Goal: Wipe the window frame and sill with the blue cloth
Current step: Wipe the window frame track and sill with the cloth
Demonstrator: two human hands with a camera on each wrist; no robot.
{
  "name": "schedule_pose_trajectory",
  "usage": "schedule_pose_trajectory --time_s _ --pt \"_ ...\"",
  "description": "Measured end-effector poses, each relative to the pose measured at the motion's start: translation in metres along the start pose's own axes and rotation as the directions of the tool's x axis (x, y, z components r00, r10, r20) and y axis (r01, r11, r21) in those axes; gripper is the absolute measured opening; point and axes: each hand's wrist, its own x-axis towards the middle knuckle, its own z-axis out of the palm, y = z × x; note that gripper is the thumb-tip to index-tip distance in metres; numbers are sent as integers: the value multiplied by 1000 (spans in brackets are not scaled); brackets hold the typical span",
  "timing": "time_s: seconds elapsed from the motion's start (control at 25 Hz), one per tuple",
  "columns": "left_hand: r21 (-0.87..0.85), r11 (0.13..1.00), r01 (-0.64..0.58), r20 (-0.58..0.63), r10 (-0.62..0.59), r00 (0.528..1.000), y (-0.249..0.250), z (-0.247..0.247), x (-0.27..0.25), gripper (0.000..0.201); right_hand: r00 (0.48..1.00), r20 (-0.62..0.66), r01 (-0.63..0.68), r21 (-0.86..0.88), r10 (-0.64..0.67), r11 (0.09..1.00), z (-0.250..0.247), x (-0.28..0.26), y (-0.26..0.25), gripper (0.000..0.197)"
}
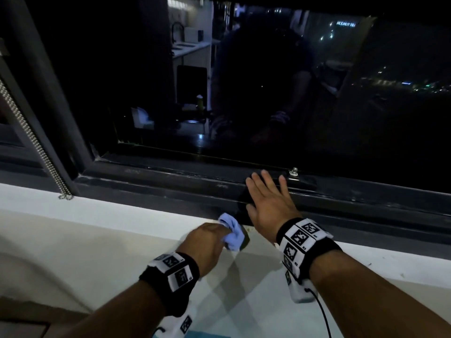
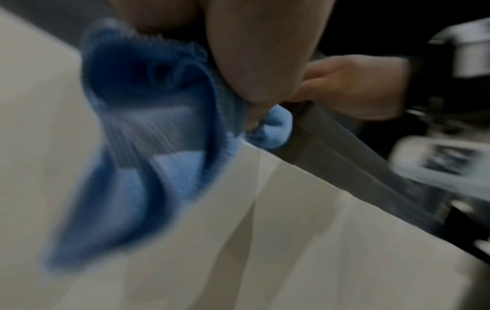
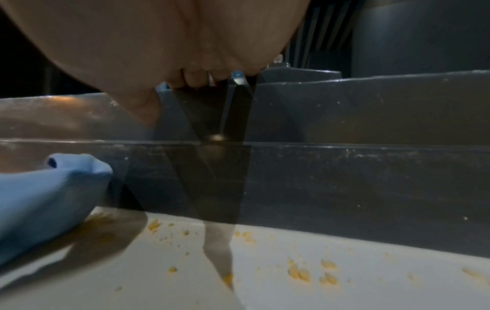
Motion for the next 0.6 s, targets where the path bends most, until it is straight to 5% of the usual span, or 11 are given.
schedule_pose_trajectory --time_s 0.08,0.16,0.24,0.32,0.4,0.52,0.6 --pt "159 972 -174 12 175 985 8 -9 -18 21 1000 9 13 0 -13 1000 -3 -3 2 61" --pt "305 933 -192 -20 208 978 -3 -20 -20 28 999 -13 47 17 -47 999 -7 -12 9 61" --pt "303 952 -38 -85 67 994 -16 -32 -8 40 991 -114 77 37 -72 996 -10 -25 22 59" --pt "268 957 112 -143 -75 987 -7 -30 5 31 958 -282 67 63 -47 996 -11 -35 40 53" --pt "308 943 128 -155 -83 984 8 -6 6 38 920 -381 -45 127 91 991 -15 -40 57 45" --pt "248 969 7 -176 38 984 18 12 -10 23 926 -202 -274 222 319 936 -15 -42 71 55" --pt "234 966 -105 -94 130 987 16 8 -26 41 956 -78 -266 177 283 948 -7 -42 74 55"
